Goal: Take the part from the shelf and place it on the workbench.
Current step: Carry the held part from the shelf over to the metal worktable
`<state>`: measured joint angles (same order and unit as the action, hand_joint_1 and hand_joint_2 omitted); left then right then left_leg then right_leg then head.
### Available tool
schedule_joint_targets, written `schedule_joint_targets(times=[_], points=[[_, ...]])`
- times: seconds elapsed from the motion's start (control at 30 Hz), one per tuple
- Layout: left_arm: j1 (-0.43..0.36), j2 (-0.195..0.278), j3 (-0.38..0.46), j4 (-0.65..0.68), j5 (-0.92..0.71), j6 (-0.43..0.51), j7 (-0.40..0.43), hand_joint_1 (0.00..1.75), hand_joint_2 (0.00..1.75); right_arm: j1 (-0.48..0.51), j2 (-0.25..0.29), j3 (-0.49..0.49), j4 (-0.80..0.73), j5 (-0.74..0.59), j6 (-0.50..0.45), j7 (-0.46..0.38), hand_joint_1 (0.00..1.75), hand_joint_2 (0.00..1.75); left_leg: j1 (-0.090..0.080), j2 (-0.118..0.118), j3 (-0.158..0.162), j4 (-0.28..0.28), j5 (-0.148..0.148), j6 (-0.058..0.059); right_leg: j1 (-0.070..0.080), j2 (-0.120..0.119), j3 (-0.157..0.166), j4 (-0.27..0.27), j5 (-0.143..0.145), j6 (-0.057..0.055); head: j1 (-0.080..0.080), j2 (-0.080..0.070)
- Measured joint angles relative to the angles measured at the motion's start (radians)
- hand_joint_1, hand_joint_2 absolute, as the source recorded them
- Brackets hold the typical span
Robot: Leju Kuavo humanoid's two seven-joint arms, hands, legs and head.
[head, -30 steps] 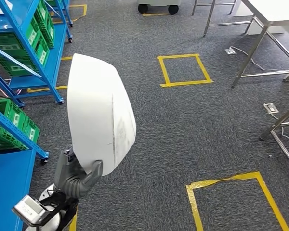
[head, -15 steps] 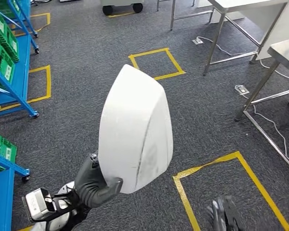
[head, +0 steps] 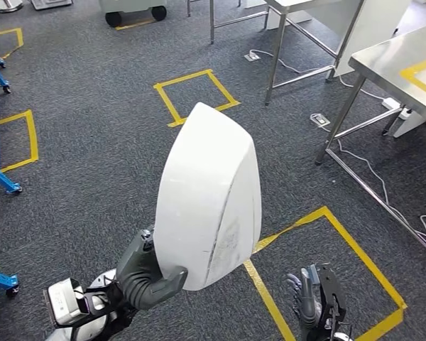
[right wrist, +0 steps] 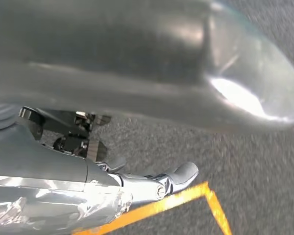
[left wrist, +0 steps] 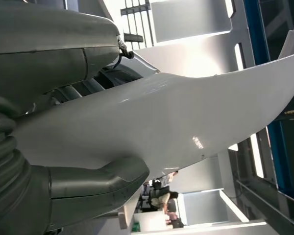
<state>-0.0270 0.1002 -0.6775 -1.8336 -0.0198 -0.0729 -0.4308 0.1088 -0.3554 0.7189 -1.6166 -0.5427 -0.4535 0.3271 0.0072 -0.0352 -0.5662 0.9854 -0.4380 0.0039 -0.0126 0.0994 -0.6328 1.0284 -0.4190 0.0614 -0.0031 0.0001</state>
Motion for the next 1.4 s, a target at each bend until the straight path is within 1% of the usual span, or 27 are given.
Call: schedule_joint_targets(times=[0.03,0.1,0.13,0.17,0.2,0.23,0.3,0.37,0.43,0.47,0.5,0.57,0.63,0.67,0.7,0.73,0.77,0.83,0.9,0.97,1.03,1.1,1.17,1.2,1.23,1.33,1.4], points=[[-0.002,0.000,-0.002,0.000,0.000,0.000,0.000,1.75,1.75,-0.002,0.000,0.000,0.003,-0.001,0.004,-0.004,0.00,0.00,0.001,0.012,0.001,-0.004,0.002,0.005,0.002,-0.029,-0.019,0.037,-0.022,0.004,0.003,0.000],[-0.003,0.000,-0.004,0.001,0.001,0.000,0.000,1.75,1.75,-0.006,0.000,-0.002,0.008,-0.001,0.007,-0.008,0.00,0.00,-0.002,0.035,0.002,-0.004,0.001,0.010,0.004,-0.080,-0.077,0.165,-0.089,0.009,0.008,0.000],[-0.003,0.000,-0.005,0.002,0.001,0.001,0.000,1.75,1.75,-0.007,0.000,-0.003,0.010,-0.001,0.008,-0.008,0.00,0.00,-0.004,0.047,0.002,-0.004,0.000,0.011,0.003,-0.088,-0.106,0.228,-0.113,0.012,0.008,0.000],[-0.003,0.001,-0.006,0.003,0.002,0.001,0.000,1.75,1.75,-0.007,0.000,-0.003,0.012,-0.001,0.009,-0.008,0.00,0.00,-0.004,0.060,0.003,-0.003,-0.001,0.012,0.003,-0.091,-0.122,0.264,-0.121,0.014,0.008,0.000],[-0.003,0.001,-0.007,0.004,0.002,0.002,0.000,1.75,1.75,-0.006,0.000,-0.003,0.014,-0.001,0.009,-0.008,0.00,0.00,-0.005,0.072,0.004,-0.003,-0.003,0.011,0.003,-0.094,-0.118,0.260,-0.109,0.015,0.008,0.000],[-0.003,0.001,-0.008,0.004,0.003,0.002,0.001,1.75,1.75,-0.006,0.000,-0.004,0.016,0.000,0.009,-0.008,0.00,0.00,-0.005,0.083,0.006,-0.003,-0.004,0.010,0.002,-0.100,-0.092,0.212,-0.081,0.016,0.008,0.000],[-0.003,0.001,-0.010,0.004,0.004,0.003,0.002,1.75,1.75,-0.008,0.000,-0.004,0.018,0.001,0.010,-0.007,0.00,0.00,-0.008,0.102,0.013,-0.001,-0.011,0.003,0.004,-0.136,-0.011,0.070,-0.022,0.014,0.009,0.000],[-0.004,0.001,-0.010,0.004,0.006,0.003,0.004,1.75,1.75,-0.010,0.000,-0.004,0.020,0.001,0.012,-0.007,0.00,0.00,-0.013,0.116,0.017,0.001,-0.016,-0.006,0.008,-0.157,0.032,-0.006,-0.001,0.002,0.007,0.000],[-0.005,0.001,-0.011,0.004,0.008,0.003,0.005,1.75,1.75,-0.012,0.000,-0.004,0.023,0.002,0.015,-0.007,0.00,0.00,-0.015,0.132,0.019,0.002,-0.017,-0.013,0.011,-0.139,0.029,-0.011,-0.001,-0.015,0.005,0.000],[-0.006,0.001,-0.011,0.004,0.008,0.003,0.006,1.75,1.75,-0.011,0.000,-0.004,0.024,0.003,0.016,-0.007,0.00,0.00,-0.013,0.130,0.019,0.004,-0.021,-0.019,0.010,-0.129,0.028,-0.011,0.000,-0.021,0.005,0.000],[-0.007,0.001,-0.012,0.004,0.009,0.003,0.006,1.75,1.75,-0.012,0.000,-0.004,0.024,0.003,0.018,-0.007,0.00,0.00,-0.011,0.115,0.014,0.017,-0.033,-0.024,0.008,-0.119,0.027,-0.012,0.002,-0.027,0.005,0.000],[-0.008,0.001,-0.013,0.005,0.010,0.003,0.008,1.75,1.75,-0.017,0.000,-0.004,0.025,0.005,0.021,-0.007,0.00,0.00,-0.008,0.069,-0.025,0.101,-0.082,-0.033,0.002,-0.098,0.028,-0.014,0.004,-0.036,0.002,0.000],[-0.008,0.002,-0.015,0.007,0.012,0.002,0.010,1.75,1.75,-0.021,0.000,-0.005,0.029,0.005,0.027,-0.007,0.00,0.00,-0.007,0.046,-0.095,0.235,-0.136,-0.035,0.001,-0.076,0.027,-0.014,0.005,-0.039,0.001,0.000],[-0.007,0.003,-0.016,0.009,0.014,0.001,0.012,1.75,1.75,-0.021,0.000,-0.005,0.031,0.004,0.030,-0.007,0.00,0.00,-0.007,0.044,-0.121,0.278,-0.144,-0.034,0.001,-0.064,0.027,-0.014,0.005,-0.039,0.001,0.000],[-0.007,0.004,-0.017,0.009,0.016,0.000,0.014,1.75,1.75,-0.020,0.000,-0.004,0.032,0.003,0.032,-0.006,0.00,0.00,-0.007,0.043,-0.130,0.287,-0.131,-0.033,0.001,-0.051,0.027,-0.014,0.005,-0.039,0.001,0.000],[-0.007,0.005,-0.018,0.010,0.018,-0.002,0.016,1.75,1.75,-0.020,0.000,-0.004,0.033,0.002,0.035,-0.006,0.00,0.00,-0.007,0.040,-0.121,0.258,-0.101,-0.031,0.001,-0.038,0.027,-0.014,0.006,-0.038,0.001,0.000],[-0.008,0.005,-0.019,0.010,0.020,-0.003,0.017,1.75,1.75,-0.020,0.000,-0.004,0.033,0.001,0.038,-0.005,0.00,0.00,-0.005,0.031,-0.095,0.199,-0.062,-0.028,0.000,-0.025,0.028,-0.014,0.007,-0.037,0.001,0.000],[-0.008,0.006,-0.020,0.010,0.022,-0.005,0.018,1.75,1.75,-0.022,0.000,-0.004,0.033,-0.001,0.043,-0.005,0.00,0.00,0.000,-0.009,-0.038,0.073,-0.009,-0.025,0.001,0.000,0.024,-0.011,0.008,-0.029,0.001,0.000],[-0.009,0.006,-0.020,0.010,0.023,-0.007,0.020,1.75,1.75,-0.023,0.000,-0.004,0.035,-0.003,0.051,-0.006,0.00,0.00,0.002,-0.032,-0.015,0.019,-0.003,-0.022,0.000,0.020,0.014,-0.010,0.012,-0.017,0.001,0.000],[-0.011,0.005,-0.021,0.010,0.024,-0.009,0.021,1.75,1.75,-0.021,-0.001,-0.004,0.039,-0.005,0.059,-0.006,0.00,0.00,0.002,-0.014,-0.014,0.013,-0.002,-0.012,-0.004,0.032,0.004,-0.014,0.017,-0.005,0.000,0.000],[-0.013,0.004,-0.021,0.010,0.024,-0.011,0.021,1.75,1.75,-0.022,-0.002,-0.004,0.043,-0.006,0.066,-0.007,0.00,0.00,0.002,0.006,-0.012,0.008,0.003,0.000,-0.001,-0.009,-0.017,0.019,-0.006,0.003,0.006,0.000],[-0.013,0.004,-0.021,0.011,0.024,-0.013,0.021,1.75,1.75,-0.026,-0.002,-0.004,0.045,-0.006,0.070,-0.008,0.00,0.00,0.000,0.025,-0.012,0.006,0.002,0.007,0.002,-0.070,-0.069,0.133,-0.070,0.008,0.012,0.000],[-0.013,0.005,-0.022,0.011,0.024,-0.014,0.021,1.75,1.75,-0.028,-0.003,-0.004,0.048,-0.007,0.073,-0.008,0.00,0.00,-0.003,0.045,-0.012,0.007,0.001,0.010,0.001,-0.090,-0.122,0.253,-0.120,0.012,0.013,0.000],[-0.012,0.005,-0.022,0.011,0.024,-0.015,0.021,1.75,1.75,-0.027,-0.003,-0.004,0.049,-0.008,0.074,-0.007,0.00,0.00,-0.004,0.053,-0.011,0.007,0.000,0.011,0.001,-0.092,-0.127,0.270,-0.120,0.012,0.013,0.000],[-0.013,0.005,-0.022,0.012,0.024,-0.015,0.021,1.75,1.75,-0.026,-0.003,-0.004,0.050,-0.008,0.074,-0.007,0.00,0.00,-0.004,0.060,-0.010,0.007,0.000,0.010,0.001,-0.094,-0.110,0.243,-0.101,0.012,0.013,0.000],[-0.013,0.005,-0.022,0.012,0.024,-0.015,0.021,1.75,1.75,-0.028,-0.003,-0.005,0.050,-0.009,0.075,-0.007,0.00,0.00,-0.007,0.076,-0.005,0.009,-0.005,0.003,0.003,-0.122,0.003,0.046,-0.024,0.007,0.013,0.000],[-0.014,0.005,-0.022,0.012,0.024,-0.015,0.022,1.75,1.75,-0.030,-0.003,-0.005,0.050,-0.009,0.076,-0.007,0.00,0.00,-0.012,0.080,-0.003,0.010,-0.007,-0.006,0.005,-0.130,0.035,-0.007,-0.012,-0.004,0.012,0.000]])
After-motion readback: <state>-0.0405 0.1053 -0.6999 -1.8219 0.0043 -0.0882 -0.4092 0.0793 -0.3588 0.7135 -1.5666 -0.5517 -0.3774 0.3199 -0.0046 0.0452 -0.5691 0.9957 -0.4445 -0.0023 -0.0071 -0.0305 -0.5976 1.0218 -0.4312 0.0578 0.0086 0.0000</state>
